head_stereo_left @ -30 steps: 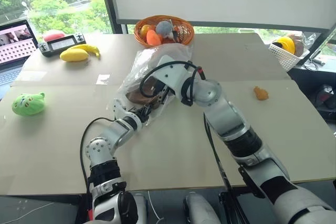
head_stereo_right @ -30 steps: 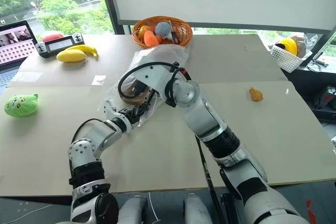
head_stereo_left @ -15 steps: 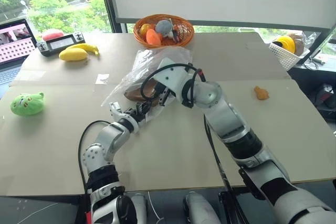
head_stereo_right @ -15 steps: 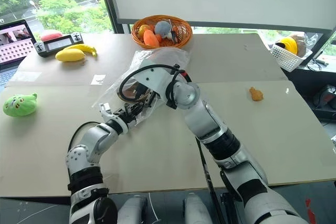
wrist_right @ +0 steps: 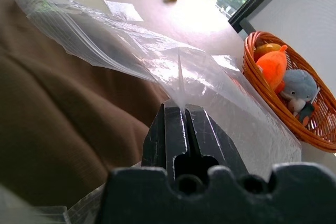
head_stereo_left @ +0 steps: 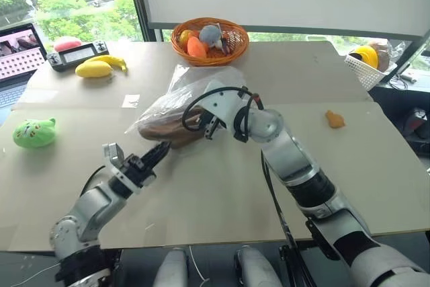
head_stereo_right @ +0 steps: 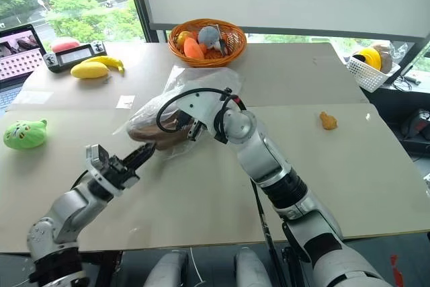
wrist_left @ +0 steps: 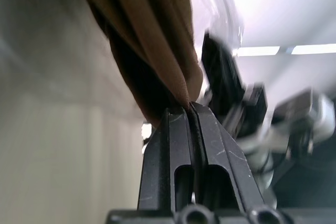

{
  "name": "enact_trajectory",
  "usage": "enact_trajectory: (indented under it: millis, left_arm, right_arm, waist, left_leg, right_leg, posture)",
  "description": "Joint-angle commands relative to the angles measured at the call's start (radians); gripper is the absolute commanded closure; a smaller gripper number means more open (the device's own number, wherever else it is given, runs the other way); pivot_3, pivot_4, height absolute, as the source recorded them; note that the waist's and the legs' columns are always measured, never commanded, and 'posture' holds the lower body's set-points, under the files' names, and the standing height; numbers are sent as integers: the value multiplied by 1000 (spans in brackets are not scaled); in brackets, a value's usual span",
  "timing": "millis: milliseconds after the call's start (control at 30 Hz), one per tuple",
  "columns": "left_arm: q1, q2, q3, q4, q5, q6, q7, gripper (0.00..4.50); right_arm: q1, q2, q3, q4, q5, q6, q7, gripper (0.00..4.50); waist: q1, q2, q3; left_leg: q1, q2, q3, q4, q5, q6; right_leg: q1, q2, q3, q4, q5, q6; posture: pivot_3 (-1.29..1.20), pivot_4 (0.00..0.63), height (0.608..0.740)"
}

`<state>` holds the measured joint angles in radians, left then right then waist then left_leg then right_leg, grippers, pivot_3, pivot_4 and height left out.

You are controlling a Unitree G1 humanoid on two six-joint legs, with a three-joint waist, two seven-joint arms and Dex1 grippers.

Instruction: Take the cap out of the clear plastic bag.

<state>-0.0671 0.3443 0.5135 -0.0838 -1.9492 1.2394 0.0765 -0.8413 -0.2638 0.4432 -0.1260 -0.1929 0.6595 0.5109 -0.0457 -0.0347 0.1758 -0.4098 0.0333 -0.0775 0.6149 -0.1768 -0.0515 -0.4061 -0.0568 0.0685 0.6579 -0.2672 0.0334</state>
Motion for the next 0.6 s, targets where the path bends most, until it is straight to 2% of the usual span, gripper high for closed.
enact_trajectory:
  millis: [33, 100, 233, 400, 500, 600]
  left_arm:
    - [16, 146, -1, -42, -23, 50, -196, 4399]
    - [-25, 234, 47, 10, -23, 56, -298, 4399]
    - [-114, 349, 84, 75, -23, 73, -454, 4399]
    - [-173, 435, 75, 93, -23, 86, -559, 4399]
    - [-101, 455, 40, 54, -23, 95, -574, 4399]
    - [100, 415, -25, -64, 3, 37, -457, 4399]
  right_arm:
    - [-9, -3, -33, -26, -15, -9, -12, 4500]
    - [-11, -6, -35, -18, -15, -15, -13, 4500]
    - [-10, -10, -37, -12, -14, -23, -9, 4500]
    - [-16, -9, -36, 1, -11, -37, -4, 4500]
    - [-23, -4, -34, 10, -12, -44, -4, 4500]
    - [-28, 0, -35, 15, -14, -49, -5, 4500]
  waist:
    - [1, 0, 0]
    - [3, 0, 0]
    - [5, 0, 1]
    - [2, -1, 1]
    - [-3, -1, 1]
    - [-16, -1, 1]
  left_leg:
    - [0, 0, 0, -1, 0, 0]
    - [1, 0, 0, -4, 1, -1]
    - [0, 0, 0, -5, 1, -1]
    - [-1, 0, 0, -8, 1, -2]
    - [-5, 1, 1, -7, 1, -2]
    - [-5, 1, 3, -8, 1, -2]
  right_leg:
    - [0, 0, 0, 0, 0, 0]
    - [-1, 0, 0, 0, -1, -1]
    - [-1, 0, -1, -2, -1, -1]
    - [-2, -1, -1, -5, -1, -1]
    - [-7, -1, 0, -3, -1, -2]
    - [-10, -2, 2, -1, -1, -2]
  posture:
    - [0, 150, 735]
    - [0, 150, 735]
    - [0, 150, 735]
    - [0, 150, 735]
    - [0, 150, 735]
    - [0, 150, 735]
